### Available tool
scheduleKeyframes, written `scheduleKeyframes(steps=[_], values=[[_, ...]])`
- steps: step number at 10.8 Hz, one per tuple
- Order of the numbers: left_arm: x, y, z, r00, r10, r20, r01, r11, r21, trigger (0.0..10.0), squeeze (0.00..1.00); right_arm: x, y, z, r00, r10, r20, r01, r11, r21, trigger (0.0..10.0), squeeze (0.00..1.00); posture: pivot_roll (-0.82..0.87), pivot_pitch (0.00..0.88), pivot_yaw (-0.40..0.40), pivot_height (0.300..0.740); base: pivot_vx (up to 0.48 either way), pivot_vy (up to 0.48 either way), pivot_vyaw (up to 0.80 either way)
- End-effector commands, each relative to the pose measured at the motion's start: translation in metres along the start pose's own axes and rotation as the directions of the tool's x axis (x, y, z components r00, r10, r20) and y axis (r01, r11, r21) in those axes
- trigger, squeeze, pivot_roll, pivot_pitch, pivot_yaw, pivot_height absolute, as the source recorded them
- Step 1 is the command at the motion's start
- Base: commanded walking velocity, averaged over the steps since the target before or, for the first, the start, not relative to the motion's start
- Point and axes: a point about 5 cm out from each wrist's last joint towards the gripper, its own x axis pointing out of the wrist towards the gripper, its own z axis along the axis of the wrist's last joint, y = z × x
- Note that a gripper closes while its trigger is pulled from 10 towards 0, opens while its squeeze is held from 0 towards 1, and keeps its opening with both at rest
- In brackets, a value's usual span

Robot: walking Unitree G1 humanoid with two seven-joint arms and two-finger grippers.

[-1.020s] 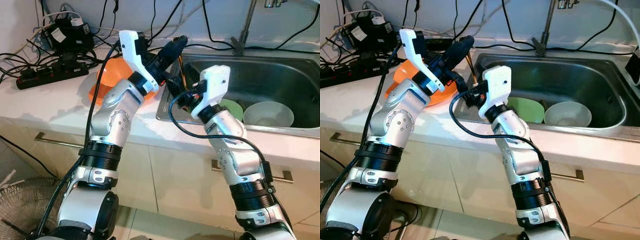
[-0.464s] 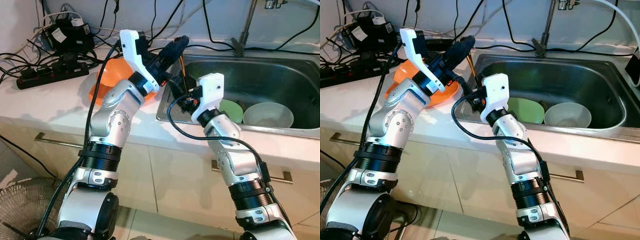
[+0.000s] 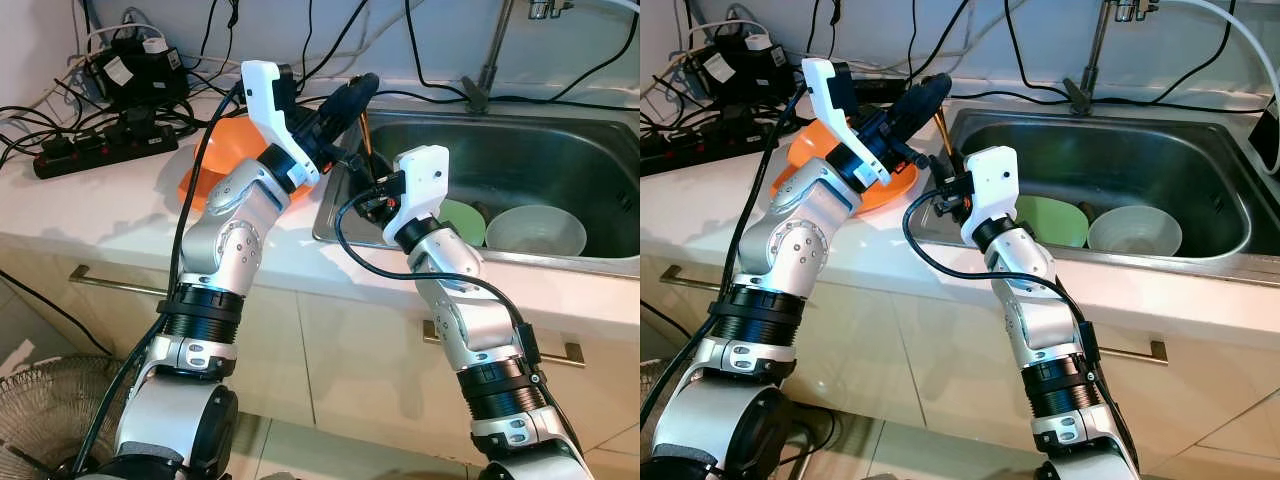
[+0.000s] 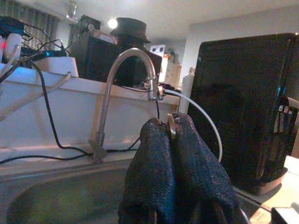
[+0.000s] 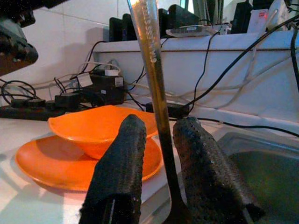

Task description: Kitchen organization

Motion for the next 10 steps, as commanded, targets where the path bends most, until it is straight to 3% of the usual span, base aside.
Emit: scheduleKeyframes(steps=[1,3,4,10], values=[[-0.002,0.000,0.002,1.000,0.008,0.005,-0.008,1.000,0.018,10.0,0.00,0.003,0.001,0.003,1.000,0.002,0.012,-0.002,1.000,-0.007,0.0,0.00,0.12,0.010,0.080,0.740,0.000,0.000,0.00],[-0.001,0.000,0.003,1.000,0.013,0.008,-0.013,1.000,0.026,10.0,0.00,0.003,0.000,0.004,1.000,-0.003,0.013,0.003,1.000,-0.009,0.0,0.00,0.12,0.013,0.079,0.740,0.000,0.000,0.00],[-0.001,0.000,0.004,1.000,0.010,0.013,-0.010,1.000,0.028,10.0,1.00,0.003,-0.001,0.003,1.000,-0.007,0.012,0.007,1.000,-0.010,0.0,0.00,0.11,0.014,0.078,0.740,0.000,0.000,0.00],[-0.007,0.003,0.006,0.998,0.052,0.044,-0.054,0.998,0.042,10.0,1.00,0.008,-0.010,0.000,0.999,-0.046,0.002,0.046,0.999,-0.016,0.0,0.00,0.12,0.011,0.060,0.740,0.000,0.000,0.00]])
